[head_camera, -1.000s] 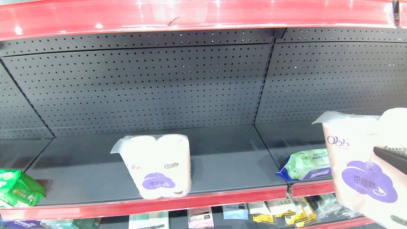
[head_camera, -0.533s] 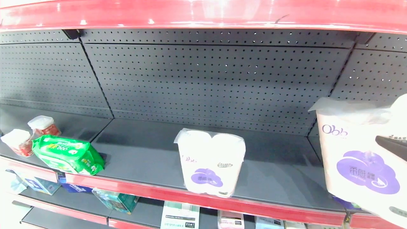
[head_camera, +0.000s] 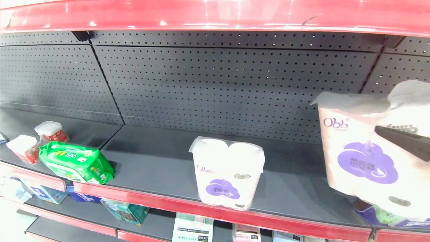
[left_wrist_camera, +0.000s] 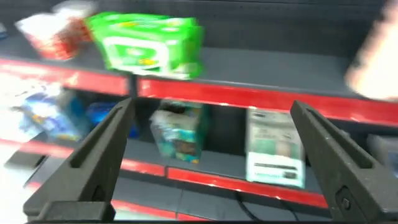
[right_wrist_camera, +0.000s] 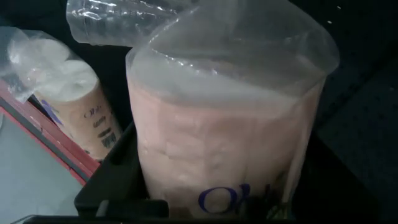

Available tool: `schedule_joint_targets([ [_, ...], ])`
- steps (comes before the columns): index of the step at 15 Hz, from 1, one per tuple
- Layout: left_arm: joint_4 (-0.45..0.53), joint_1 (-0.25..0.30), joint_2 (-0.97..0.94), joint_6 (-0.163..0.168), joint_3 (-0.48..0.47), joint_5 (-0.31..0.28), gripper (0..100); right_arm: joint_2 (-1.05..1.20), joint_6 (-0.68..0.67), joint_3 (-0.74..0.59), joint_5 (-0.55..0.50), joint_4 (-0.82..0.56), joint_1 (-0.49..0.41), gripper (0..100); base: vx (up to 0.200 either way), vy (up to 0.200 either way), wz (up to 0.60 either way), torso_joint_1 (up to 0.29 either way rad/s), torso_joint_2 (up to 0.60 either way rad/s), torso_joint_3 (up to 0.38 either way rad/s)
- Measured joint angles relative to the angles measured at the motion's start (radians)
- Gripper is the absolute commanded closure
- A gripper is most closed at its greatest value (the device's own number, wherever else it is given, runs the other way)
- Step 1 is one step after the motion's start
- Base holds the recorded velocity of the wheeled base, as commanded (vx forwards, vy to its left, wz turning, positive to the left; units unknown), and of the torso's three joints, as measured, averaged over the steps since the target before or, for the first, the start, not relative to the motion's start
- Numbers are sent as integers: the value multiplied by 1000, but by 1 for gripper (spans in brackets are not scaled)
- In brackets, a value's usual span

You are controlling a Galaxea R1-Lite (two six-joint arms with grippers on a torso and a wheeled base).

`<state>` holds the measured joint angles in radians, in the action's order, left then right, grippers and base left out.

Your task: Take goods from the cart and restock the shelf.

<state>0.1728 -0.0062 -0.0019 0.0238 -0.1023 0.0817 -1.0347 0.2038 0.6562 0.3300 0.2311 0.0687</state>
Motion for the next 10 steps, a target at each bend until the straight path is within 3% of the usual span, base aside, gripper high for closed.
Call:
schedule_joint_targets([
  [2, -95, 2, 0, -3, 31, 33, 0, -108, -1, -11, 47, 104, 0, 100, 0, 0, 0, 0, 0, 0],
  [3, -199, 1, 0, -6, 55, 55, 0, -154, -1, -14, 66, 135, 0, 100, 0, 0, 0, 0, 0, 0],
  [5, -225, 2, 0, -60, 89, 57, 0, -231, -2, -17, 84, 174, 2, 100, 0, 0, 0, 0, 0, 0],
  [6, -236, 2, 0, -64, 95, 28, 0, -256, -1, -17, 87, 181, 2, 100, 0, 0, 0, 0, 0, 0],
  [8, -225, 1, 0, -59, 101, 53, 0, -284, -2, -19, 88, 182, 11, 100, 0, 0, 0, 0, 0, 0],
  [10, -215, 2, 0, -74, 101, 210, 0, -296, -2, -24, 89, 181, 20, 100, 0, 0, 0, 0, 0, 0],
])
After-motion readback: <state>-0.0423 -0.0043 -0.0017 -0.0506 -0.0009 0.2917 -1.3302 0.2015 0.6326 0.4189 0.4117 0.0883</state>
